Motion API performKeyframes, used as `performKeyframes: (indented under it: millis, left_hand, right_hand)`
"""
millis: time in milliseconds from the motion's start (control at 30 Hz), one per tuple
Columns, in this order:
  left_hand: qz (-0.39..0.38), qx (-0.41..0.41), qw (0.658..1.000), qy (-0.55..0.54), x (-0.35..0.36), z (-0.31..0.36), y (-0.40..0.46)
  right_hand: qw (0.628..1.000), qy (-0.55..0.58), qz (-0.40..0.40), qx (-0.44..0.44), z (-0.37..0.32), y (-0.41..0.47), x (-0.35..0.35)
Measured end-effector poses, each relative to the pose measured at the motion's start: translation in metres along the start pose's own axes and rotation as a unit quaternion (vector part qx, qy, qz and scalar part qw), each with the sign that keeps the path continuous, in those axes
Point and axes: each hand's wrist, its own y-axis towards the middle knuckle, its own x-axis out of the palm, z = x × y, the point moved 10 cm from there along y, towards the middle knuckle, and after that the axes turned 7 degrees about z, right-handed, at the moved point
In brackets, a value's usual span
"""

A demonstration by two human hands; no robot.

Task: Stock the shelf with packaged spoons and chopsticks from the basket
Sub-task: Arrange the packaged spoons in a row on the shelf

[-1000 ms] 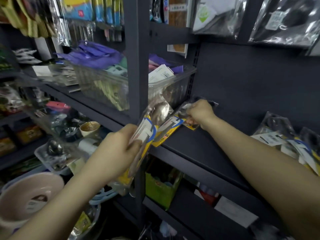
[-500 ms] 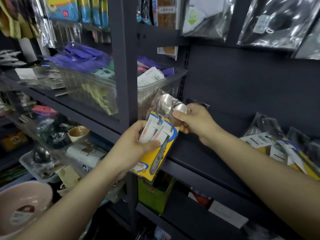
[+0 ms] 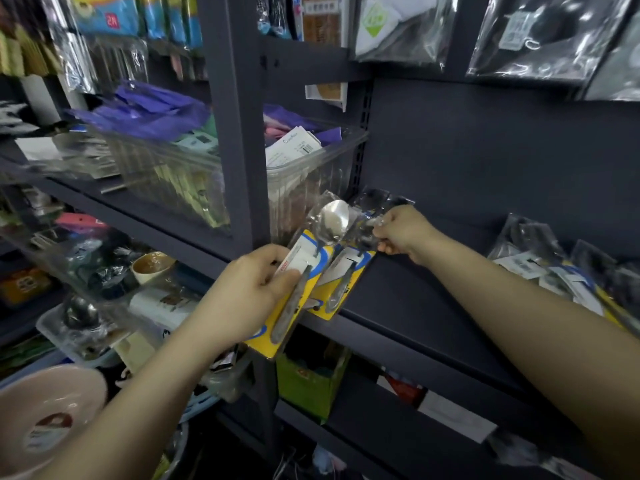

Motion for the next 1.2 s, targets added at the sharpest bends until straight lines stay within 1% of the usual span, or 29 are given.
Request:
performKeyframes:
  millis: [67, 100, 133, 167, 200, 233, 267, 300, 333, 367, 433, 467, 533, 567, 667, 733, 900, 1033, 1100, 1200]
  left_hand:
    - [-0.014, -0.025, 0.998, -0.065, 0.007, -0.001, 0.002]
    - [-0.019, -0.032, 0.995, -0.088, 0.011, -0.001, 0.003]
    - [-0.022, -0.035, 0.994, -0.1, 0.015, 0.0, 0.005]
    - [-0.025, -0.035, 0.994, -0.104, 0.019, 0.001, 0.008]
    - [-0.029, -0.033, 0.994, -0.104, 0.023, 0.003, 0.011]
    - [-0.033, -0.028, 0.994, -0.104, 0.028, 0.007, 0.014]
    - [-0.037, -0.02, 0.994, -0.103, 0.033, 0.012, 0.018]
    - [-0.043, -0.006, 0.994, -0.102, 0.039, 0.018, 0.021]
    - [-0.05, 0.009, 0.994, -0.098, 0.046, 0.024, 0.025]
    - [-0.056, 0.023, 0.994, -0.091, 0.051, 0.029, 0.029]
    - [-0.052, 0.072, 0.995, -0.046, 0.056, 0.037, 0.036]
    - [-0.046, 0.118, 0.992, -0.002, 0.057, 0.043, 0.04]
    - [-0.076, 0.2, 0.973, 0.088, 0.069, 0.048, 0.044]
    - [-0.103, 0.214, 0.963, 0.131, 0.079, 0.045, 0.045]
    - [-0.201, 0.195, 0.928, 0.247, 0.11, 0.021, 0.05]
    - [-0.227, 0.198, 0.907, 0.294, 0.121, 0.012, 0.051]
    - [-0.233, 0.185, 0.919, 0.26, 0.122, 0.005, 0.054]
    - [-0.221, 0.187, 0.925, 0.246, 0.121, 0.007, 0.055]
    - [-0.214, 0.191, 0.927, 0.242, 0.12, 0.007, 0.055]
    - [-0.215, 0.191, 0.928, 0.235, 0.122, 0.006, 0.056]
  right_hand:
    - [0.993, -0.101, 0.037, -0.047, -0.007, -0.001, -0.007]
    - [0.986, -0.126, 0.076, -0.081, -0.016, -0.004, -0.015]
    - [0.98, -0.119, 0.111, -0.116, -0.026, -0.008, -0.023]
    - [0.982, -0.063, 0.122, -0.127, -0.032, -0.015, -0.029]
    - [0.989, 0.03, 0.099, -0.11, -0.033, -0.021, -0.029]
    - [0.989, 0.115, 0.052, -0.08, -0.031, -0.025, -0.023]
    - [0.984, 0.17, 0.003, -0.053, -0.029, -0.031, -0.017]
    - [0.984, 0.167, -0.03, -0.057, -0.03, -0.036, -0.012]
    - [0.986, 0.147, -0.043, -0.067, -0.029, -0.038, -0.012]
    - [0.988, 0.13, -0.032, -0.071, -0.025, -0.036, -0.017]
    - [0.991, 0.124, 0.013, -0.043, -0.008, -0.023, -0.036]
    - [0.991, 0.123, 0.04, -0.026, 0.003, -0.014, -0.048]
    - [0.989, 0.113, 0.091, 0.017, 0.028, 0.005, -0.07]
    - [0.986, 0.112, 0.112, 0.042, 0.042, 0.015, -0.08]
    - [0.984, 0.048, 0.154, 0.081, 0.07, 0.046, -0.099]
    - [0.984, 0.001, 0.159, 0.079, 0.073, 0.062, -0.102]
    - [0.983, -0.081, 0.158, 0.048, 0.064, 0.093, -0.094]
    - [0.974, -0.112, 0.197, 0.02, 0.06, 0.102, -0.094]
    - [0.975, -0.104, 0.195, 0.01, 0.059, 0.103, -0.089]
    - [0.982, -0.057, 0.177, 0.014, 0.056, 0.098, -0.082]
